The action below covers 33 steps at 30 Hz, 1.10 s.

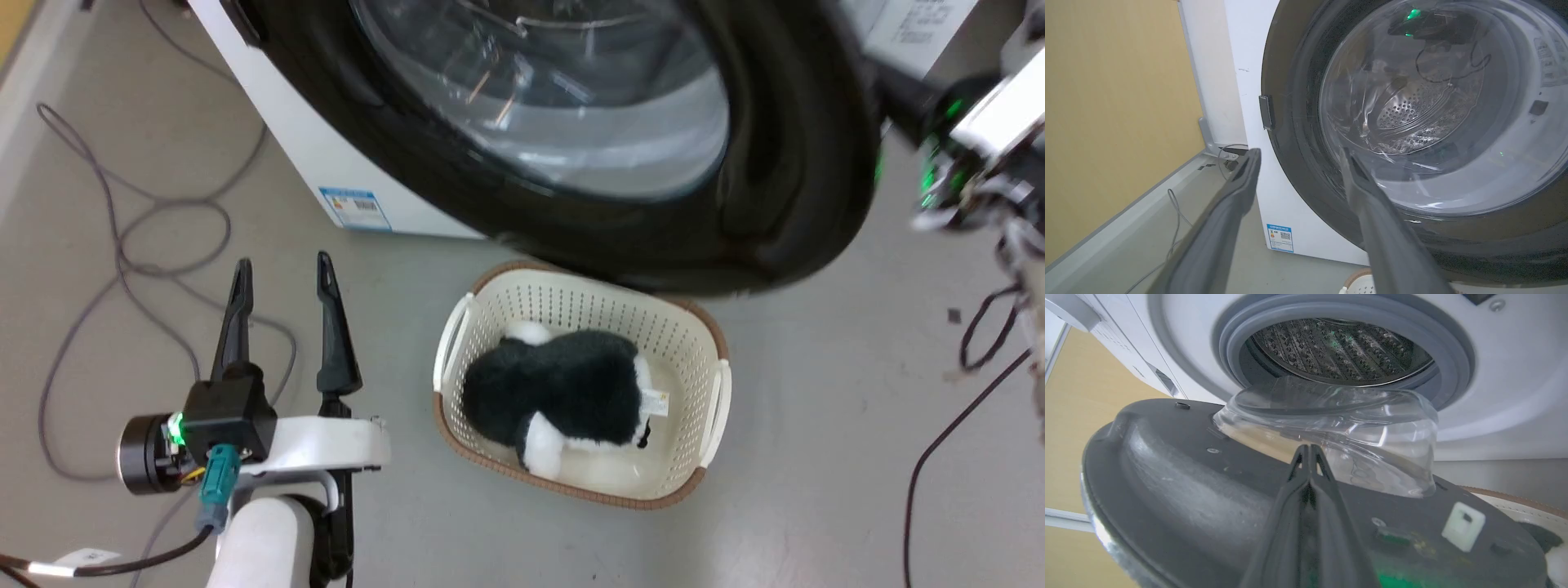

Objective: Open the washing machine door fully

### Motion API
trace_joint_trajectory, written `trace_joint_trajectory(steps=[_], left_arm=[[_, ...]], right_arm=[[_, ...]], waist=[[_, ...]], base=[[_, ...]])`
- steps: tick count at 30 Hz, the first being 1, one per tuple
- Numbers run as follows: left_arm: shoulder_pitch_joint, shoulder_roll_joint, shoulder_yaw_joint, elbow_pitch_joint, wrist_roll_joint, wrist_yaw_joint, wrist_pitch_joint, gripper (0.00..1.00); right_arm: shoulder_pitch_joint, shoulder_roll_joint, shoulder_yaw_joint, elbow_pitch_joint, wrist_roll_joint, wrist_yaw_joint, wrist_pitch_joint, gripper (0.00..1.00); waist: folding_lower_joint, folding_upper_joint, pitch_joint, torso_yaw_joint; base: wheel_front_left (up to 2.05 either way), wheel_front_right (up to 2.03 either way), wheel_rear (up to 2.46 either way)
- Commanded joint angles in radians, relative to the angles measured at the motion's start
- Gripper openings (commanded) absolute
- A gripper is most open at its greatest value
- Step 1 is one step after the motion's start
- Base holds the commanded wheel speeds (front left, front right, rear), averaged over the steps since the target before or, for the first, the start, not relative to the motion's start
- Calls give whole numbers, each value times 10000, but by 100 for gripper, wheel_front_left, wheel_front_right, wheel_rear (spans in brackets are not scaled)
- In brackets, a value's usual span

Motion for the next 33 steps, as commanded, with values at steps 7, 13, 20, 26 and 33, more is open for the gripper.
trace_joint_trajectory(steps=[7,13,20,26,33], left_arm=[[503,12,94,138,87,-118,-53,100],[826,12,100,253,144,-208,-53,100],[1199,12,158,420,225,-330,-53,100],[1491,12,216,532,271,-405,-53,100],[1627,12,243,611,286,-463,-53,100]], right_arm=[[1287,158,360,-814,98,54,458,0],[2564,254,612,-1954,297,54,798,0],[3972,536,921,-3218,480,54,956,0],[5031,855,1417,-4173,449,54,1079,0],[5881,1257,2129,-5070,315,54,1264,0]], waist=[[0,0,-689,-66],[0,0,-1127,-160],[0,0,-1684,-259],[0,0,-2043,-333],[0,0,-2194,-352]], base=[[0,0,0],[0,0,0],[0,0,0],[0,0,0],[0,0,0]])
